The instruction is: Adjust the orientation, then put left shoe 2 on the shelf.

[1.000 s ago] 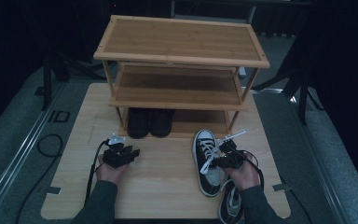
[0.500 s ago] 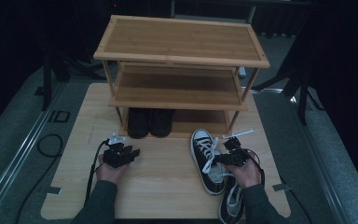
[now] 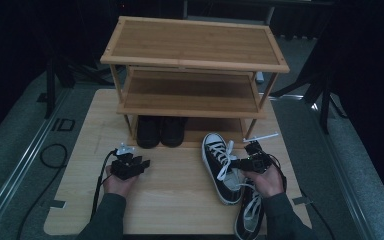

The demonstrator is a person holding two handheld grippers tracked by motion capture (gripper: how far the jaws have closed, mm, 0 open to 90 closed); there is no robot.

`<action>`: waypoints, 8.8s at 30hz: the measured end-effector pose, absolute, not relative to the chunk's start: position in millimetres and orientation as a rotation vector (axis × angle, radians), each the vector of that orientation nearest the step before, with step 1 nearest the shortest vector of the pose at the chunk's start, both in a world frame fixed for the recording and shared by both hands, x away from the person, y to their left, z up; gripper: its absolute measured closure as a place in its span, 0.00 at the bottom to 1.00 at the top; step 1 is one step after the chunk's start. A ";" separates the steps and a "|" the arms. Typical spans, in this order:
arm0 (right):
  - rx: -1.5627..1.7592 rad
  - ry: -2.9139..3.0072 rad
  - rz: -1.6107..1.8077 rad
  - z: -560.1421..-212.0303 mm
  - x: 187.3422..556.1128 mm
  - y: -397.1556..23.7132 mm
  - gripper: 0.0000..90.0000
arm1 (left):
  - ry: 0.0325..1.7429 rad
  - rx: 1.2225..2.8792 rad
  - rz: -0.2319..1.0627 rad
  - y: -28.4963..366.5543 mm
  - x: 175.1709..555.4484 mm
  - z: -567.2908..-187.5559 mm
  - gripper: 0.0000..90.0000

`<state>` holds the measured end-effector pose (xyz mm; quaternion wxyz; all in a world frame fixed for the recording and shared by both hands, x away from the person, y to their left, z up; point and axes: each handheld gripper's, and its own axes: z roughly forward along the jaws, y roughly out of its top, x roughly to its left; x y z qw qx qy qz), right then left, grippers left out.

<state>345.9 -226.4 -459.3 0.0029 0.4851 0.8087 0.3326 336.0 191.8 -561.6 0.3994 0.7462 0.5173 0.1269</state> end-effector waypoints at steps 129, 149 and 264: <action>1.220 2.280 1.386 -334.2 418.8 -176.1 0.96 | 1.302 1.882 0.307 190.9 337.6 -562.0 0.63; 1.311 2.126 1.427 -346.8 423.4 -171.4 0.96 | 1.301 1.881 0.305 191.1 337.7 -562.0 0.63; 0.956 2.405 1.208 -377.8 308.4 -210.8 0.99 | 1.177 2.053 0.577 4.6 426.3 -550.0 0.99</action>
